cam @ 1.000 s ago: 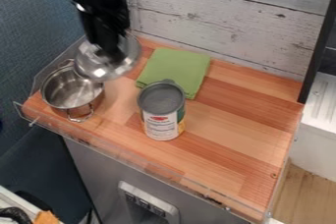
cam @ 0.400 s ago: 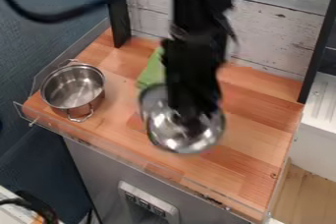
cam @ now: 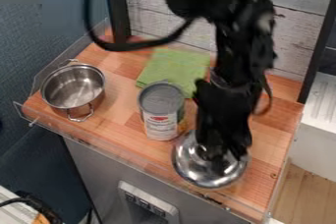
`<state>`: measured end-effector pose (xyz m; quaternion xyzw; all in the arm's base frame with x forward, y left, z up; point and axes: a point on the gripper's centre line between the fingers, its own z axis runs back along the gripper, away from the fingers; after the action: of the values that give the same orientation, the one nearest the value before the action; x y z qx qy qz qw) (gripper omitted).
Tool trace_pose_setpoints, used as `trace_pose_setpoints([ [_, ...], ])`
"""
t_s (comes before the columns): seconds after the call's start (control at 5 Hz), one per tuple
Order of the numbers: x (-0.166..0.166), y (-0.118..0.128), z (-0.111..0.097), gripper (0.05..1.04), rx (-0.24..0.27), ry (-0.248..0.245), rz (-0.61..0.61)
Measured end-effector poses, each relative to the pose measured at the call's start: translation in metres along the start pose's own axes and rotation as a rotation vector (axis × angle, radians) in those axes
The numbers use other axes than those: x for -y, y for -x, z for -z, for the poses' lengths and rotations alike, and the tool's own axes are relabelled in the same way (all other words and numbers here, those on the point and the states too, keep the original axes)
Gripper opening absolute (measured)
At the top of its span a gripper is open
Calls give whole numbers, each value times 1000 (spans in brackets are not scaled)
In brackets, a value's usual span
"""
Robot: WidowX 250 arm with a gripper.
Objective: Take the lid off the silver pot on the lower left corner of the table
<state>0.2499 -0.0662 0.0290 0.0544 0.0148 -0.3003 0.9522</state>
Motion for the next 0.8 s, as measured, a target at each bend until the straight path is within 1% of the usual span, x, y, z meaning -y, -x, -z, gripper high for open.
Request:
trace_pose_setpoints([
  [0.4, -4, -16, 21, 277, 23, -18, -20],
  [0.6, -3, -17, 24, 277, 15, -24, -5],
  [0.8, -2, -22, 24, 334, 20, -24, -10],
])
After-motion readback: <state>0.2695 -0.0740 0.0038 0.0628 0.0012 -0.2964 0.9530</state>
